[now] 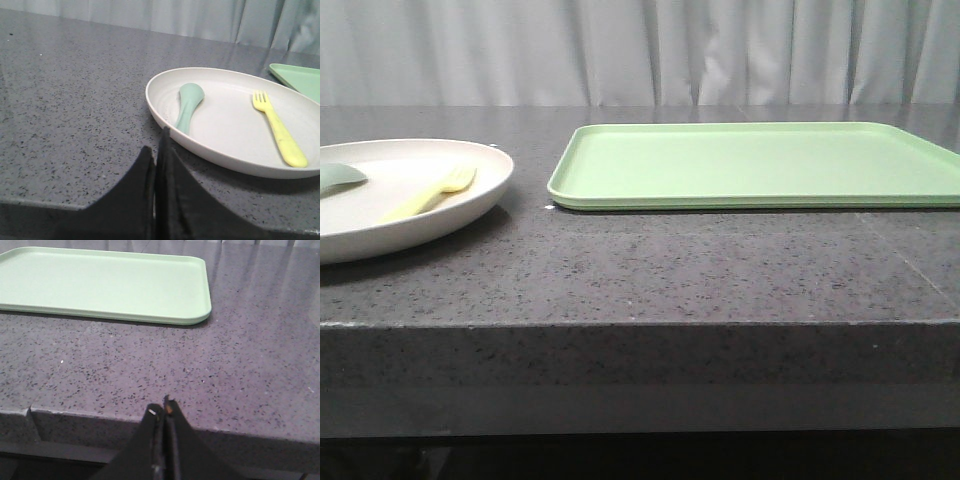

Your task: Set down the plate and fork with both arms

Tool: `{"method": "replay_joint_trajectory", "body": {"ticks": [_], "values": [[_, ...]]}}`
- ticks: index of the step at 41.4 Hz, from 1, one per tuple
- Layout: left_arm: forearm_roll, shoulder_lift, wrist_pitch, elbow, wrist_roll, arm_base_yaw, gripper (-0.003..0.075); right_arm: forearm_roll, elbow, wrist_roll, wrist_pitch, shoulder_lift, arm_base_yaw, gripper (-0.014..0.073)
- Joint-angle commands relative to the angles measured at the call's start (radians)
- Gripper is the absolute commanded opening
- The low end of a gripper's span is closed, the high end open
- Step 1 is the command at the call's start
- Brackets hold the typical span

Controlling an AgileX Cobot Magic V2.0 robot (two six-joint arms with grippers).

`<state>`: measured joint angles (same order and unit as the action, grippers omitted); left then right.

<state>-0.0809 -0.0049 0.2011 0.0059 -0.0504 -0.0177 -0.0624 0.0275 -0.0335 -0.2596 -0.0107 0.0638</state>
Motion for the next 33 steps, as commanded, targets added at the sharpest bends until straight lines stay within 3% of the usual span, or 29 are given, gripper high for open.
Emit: {"method": "replay_joint_trajectory", "body": {"ticks": [1,21,33], "values": [[-0.002,-0.021,-0.087,0.002,-0.001,-0.001,-0.0018,0.007,-0.004,-0.010,0.091,-0.018,-0.001,-0.0067],[-0.002,-0.021,-0.135,0.002,-0.001,-0.001,-0.0018,-0.005,-0.004,-0.010,0.136,-0.018,-0.001,-0.0067],[-0.002,-0.021,-0.289,0.002,-0.001,-0.001,-0.0018,-0.007,-0.030,-0.005,0.252,-0.018,-0.001,-0.0067]]}}
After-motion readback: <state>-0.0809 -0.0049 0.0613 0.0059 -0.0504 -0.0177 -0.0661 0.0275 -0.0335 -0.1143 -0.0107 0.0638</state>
